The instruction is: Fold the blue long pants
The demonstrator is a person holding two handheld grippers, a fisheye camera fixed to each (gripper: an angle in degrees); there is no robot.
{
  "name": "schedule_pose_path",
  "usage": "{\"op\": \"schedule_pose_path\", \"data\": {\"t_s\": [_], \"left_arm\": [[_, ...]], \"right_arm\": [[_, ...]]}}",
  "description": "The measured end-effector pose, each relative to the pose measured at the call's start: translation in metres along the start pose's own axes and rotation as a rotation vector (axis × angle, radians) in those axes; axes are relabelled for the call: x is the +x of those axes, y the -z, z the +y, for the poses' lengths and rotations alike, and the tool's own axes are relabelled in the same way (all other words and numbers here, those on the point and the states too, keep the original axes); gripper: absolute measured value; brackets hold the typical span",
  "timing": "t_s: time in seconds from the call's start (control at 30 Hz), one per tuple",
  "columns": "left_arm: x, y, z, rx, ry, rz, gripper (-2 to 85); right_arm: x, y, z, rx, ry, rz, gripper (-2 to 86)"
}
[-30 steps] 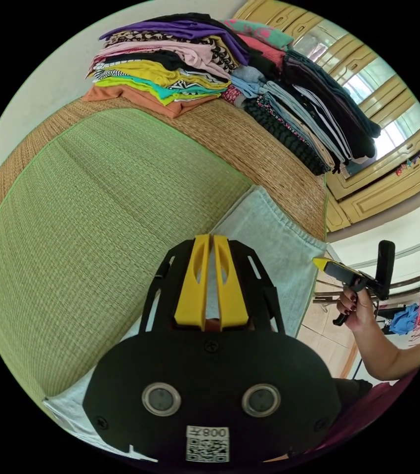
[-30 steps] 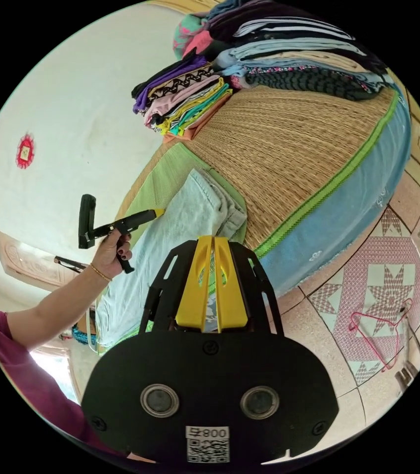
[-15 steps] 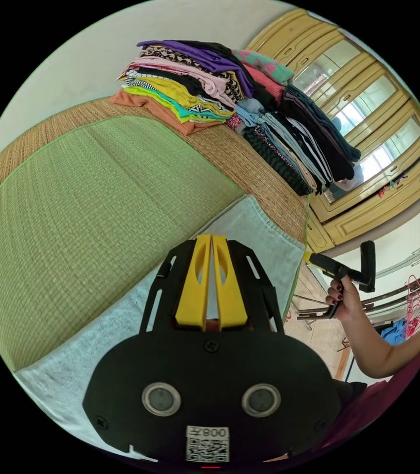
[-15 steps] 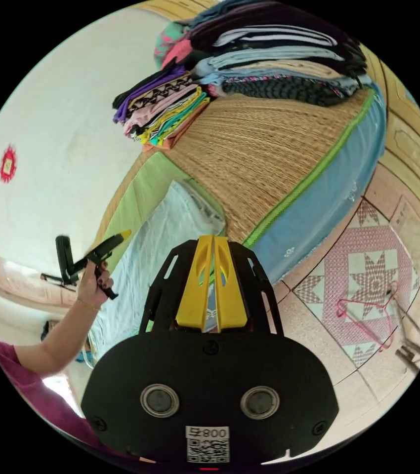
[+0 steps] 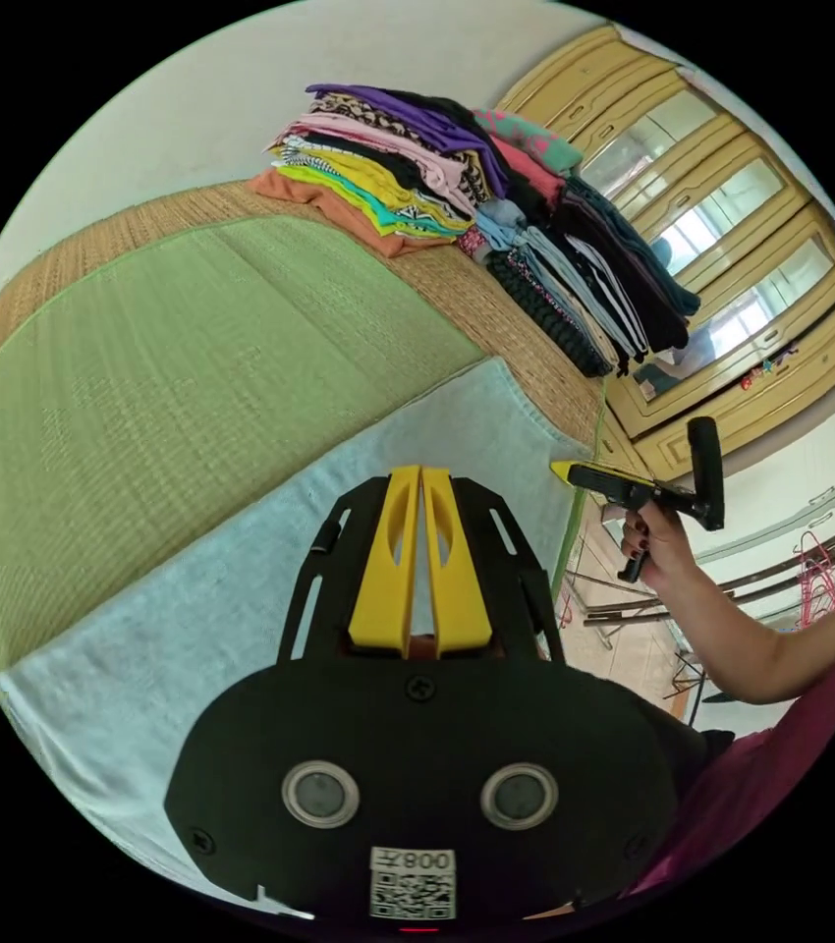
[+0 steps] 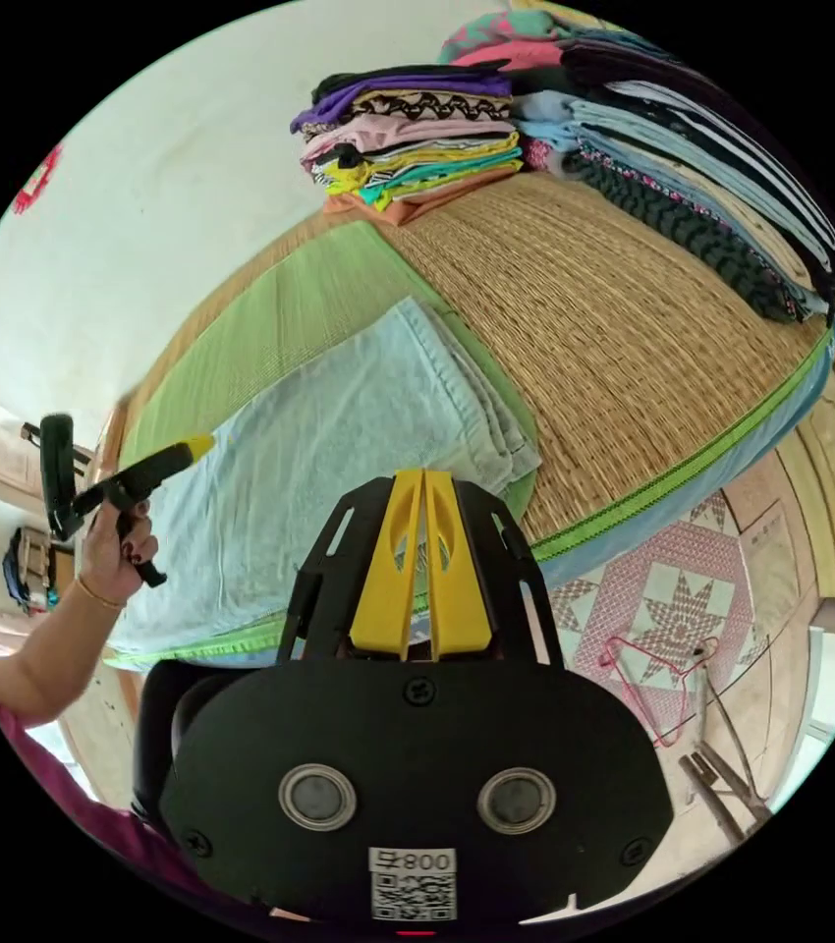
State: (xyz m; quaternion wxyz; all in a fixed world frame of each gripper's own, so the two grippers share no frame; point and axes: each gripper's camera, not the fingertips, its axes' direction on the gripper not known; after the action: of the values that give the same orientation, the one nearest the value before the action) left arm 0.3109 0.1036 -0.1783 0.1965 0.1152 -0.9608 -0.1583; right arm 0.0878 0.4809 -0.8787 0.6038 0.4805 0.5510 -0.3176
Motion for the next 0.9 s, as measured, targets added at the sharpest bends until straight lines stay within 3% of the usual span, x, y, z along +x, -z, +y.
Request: {"op": "schedule_pose_path", "data": {"t_s": [0.13, 0.23, 0.37, 0.5, 0.7, 0.83, 0.9], "left_arm": [[-0.064, 0.047, 0.105, 0.112, 0.134, -0.081, 0.2], [-0.127, 0.072, 0.191, 0.138, 0.307, -0.204, 0.2], [-0.199, 0.065, 0.300, 0.096, 0.520, -0.311, 0.2], [-0.221, 0.040, 0.365, 0.181, 0.569, -0.236, 0.1], [-0.249, -0.001, 0.430, 0.217, 0.592, -0.160, 0.2], [-0.264, -0.027, 0.470, 0.237, 0.603, -0.118, 0.5], [-0.267, -0.032, 0.486, 0.244, 0.594, -0.121, 0.9]], "right_arm": [[-0.031, 0.003, -0.003, 0.023, 0.024, 0.015, 0.4], [-0.093, -0.005, -0.015, 0.032, 0.146, -0.143, 0.9], [-0.241, -0.055, -0.043, -0.061, 0.408, -0.411, 3.3], [-0.407, -0.128, -0.070, -0.202, 0.641, -0.569, 6.7], [-0.619, -0.233, -0.077, -0.378, 0.923, -0.545, 8.2], [-0.690, -0.292, -0.061, -0.519, 1.001, -0.491, 7.7], [-0.705, -0.283, -0.045, -0.479, 1.032, -0.512, 6.6]]}}
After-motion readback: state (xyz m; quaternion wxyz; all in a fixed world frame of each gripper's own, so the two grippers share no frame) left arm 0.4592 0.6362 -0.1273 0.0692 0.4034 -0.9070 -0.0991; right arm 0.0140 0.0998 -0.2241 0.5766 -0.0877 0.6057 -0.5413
